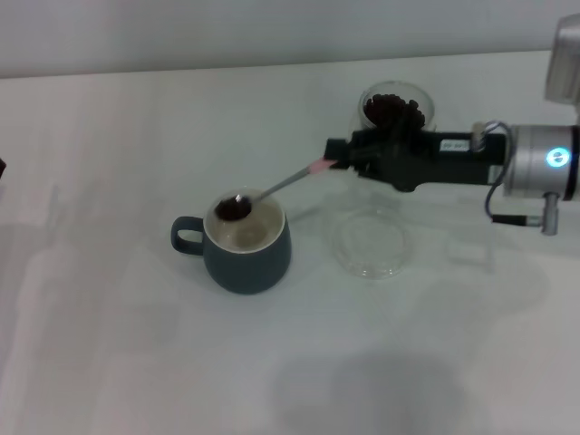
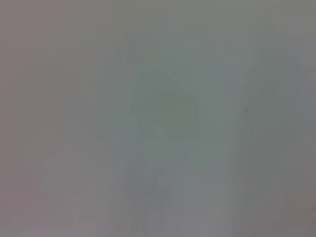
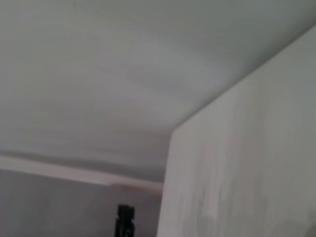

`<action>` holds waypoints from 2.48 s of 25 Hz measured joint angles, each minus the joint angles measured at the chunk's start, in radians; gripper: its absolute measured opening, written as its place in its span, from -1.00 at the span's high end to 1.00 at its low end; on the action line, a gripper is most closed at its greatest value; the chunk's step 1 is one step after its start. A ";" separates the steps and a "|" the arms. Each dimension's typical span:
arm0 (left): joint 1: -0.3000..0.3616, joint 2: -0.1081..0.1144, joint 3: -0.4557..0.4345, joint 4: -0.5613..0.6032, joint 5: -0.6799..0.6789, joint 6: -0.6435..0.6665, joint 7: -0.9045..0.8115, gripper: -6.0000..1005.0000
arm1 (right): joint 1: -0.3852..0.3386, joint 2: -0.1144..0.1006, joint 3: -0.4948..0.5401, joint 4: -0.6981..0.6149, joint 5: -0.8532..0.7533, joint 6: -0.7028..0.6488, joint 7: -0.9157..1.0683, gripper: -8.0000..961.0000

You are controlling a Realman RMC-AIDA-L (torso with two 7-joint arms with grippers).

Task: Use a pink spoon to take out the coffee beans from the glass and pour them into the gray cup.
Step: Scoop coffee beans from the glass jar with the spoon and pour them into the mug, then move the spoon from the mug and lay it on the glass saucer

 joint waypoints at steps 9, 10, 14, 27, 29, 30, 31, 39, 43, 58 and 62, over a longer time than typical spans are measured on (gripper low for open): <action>-0.005 0.000 0.004 0.000 0.003 -0.001 0.000 -0.54 | 0.024 0.003 -0.008 0.045 0.002 -0.101 -0.146 0.70; -0.005 0.000 0.004 0.000 0.003 -0.001 0.000 -0.54 | 0.024 0.002 -0.007 0.041 0.004 -0.104 -0.168 0.70; -0.002 0.000 0.001 0.000 0.002 -0.002 0.000 -0.54 | 0.031 -0.003 -0.013 0.023 0.025 -0.099 -0.273 0.70; -0.008 0.003 -0.001 0.000 -0.006 -0.007 0.000 -0.54 | 0.026 0.001 -0.110 -0.130 0.023 -0.044 -0.580 0.70; -0.009 0.003 -0.001 0.000 -0.009 -0.010 0.000 -0.54 | 0.019 0.001 -0.128 -0.162 0.022 -0.046 -0.602 0.70; -0.009 0.003 -0.001 0.000 -0.014 -0.012 0.000 -0.54 | 0.014 0.001 -0.133 -0.180 0.021 -0.047 -0.609 0.70; -0.009 0.003 -0.001 0.000 -0.017 -0.012 0.000 -0.54 | 0.011 0.000 -0.131 -0.190 0.022 -0.046 -0.613 0.70; -0.015 0.002 -0.001 0.000 -0.032 -0.012 0.000 -0.54 | 0.008 -0.109 -0.073 -0.209 0.035 0.027 -0.501 0.70; -0.018 0.002 -0.001 0.000 -0.035 -0.012 0.000 -0.54 | 0.009 -0.196 -0.077 -0.179 0.024 0.096 -0.412 0.70; -0.028 0.000 -0.001 0.000 -0.045 -0.013 0.000 -0.54 | -0.002 -0.201 -0.074 -0.103 -0.197 0.016 -0.364 0.70; -0.031 0.000 -0.001 0.000 -0.044 -0.014 0.000 -0.54 | 0.002 -0.193 -0.079 -0.101 -0.209 -0.009 -0.363 0.70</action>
